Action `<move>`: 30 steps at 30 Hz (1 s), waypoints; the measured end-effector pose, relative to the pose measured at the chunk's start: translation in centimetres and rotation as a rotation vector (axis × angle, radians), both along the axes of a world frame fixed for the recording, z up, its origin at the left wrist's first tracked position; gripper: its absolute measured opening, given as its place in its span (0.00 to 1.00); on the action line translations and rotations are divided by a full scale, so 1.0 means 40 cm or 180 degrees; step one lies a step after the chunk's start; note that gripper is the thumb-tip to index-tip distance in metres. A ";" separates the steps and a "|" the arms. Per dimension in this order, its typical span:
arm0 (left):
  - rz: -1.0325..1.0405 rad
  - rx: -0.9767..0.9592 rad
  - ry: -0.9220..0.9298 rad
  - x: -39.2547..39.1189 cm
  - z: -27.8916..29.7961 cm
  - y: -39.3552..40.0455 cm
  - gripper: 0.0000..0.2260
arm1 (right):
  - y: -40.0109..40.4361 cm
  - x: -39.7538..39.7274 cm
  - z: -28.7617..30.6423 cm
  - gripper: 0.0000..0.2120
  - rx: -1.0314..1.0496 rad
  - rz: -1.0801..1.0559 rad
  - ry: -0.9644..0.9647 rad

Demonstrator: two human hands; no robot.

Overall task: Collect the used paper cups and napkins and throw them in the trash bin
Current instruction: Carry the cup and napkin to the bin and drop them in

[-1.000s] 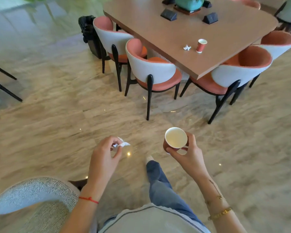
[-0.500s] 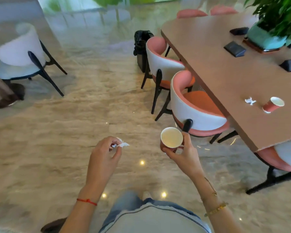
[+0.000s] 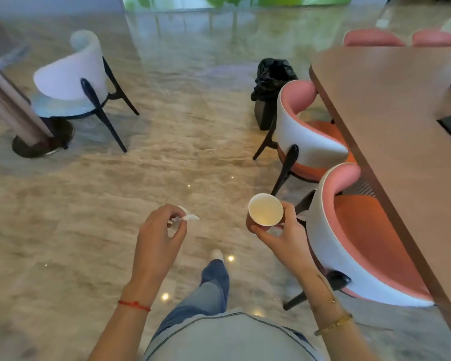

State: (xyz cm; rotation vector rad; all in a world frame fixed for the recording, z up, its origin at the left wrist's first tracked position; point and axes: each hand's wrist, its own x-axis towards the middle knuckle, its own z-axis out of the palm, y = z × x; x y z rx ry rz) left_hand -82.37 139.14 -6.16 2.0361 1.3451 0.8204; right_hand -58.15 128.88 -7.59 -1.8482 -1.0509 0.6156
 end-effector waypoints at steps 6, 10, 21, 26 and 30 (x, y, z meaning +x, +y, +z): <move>-0.0312 0.0243 0.0052 0.181 0.056 0.385 0.10 | 0.362 0.149 0.027 0.30 0.0101 -0.0090 -0.0034; -0.0416 0.0188 0.0121 0.292 0.075 0.594 0.09 | 0.536 0.246 0.037 0.30 0.0082 -0.0251 0.0044; -0.0540 0.0181 0.0251 0.601 0.026 1.093 0.08 | 1.004 0.553 -0.015 0.30 -0.0029 -0.0452 0.0181; -0.0511 0.0197 0.0182 0.805 0.043 1.364 0.09 | 1.311 0.754 0.015 0.30 0.0084 -0.0387 0.0222; -0.0453 0.0165 0.0169 0.951 0.063 1.560 0.09 | 1.529 0.909 0.052 0.29 0.0155 -0.0318 0.0197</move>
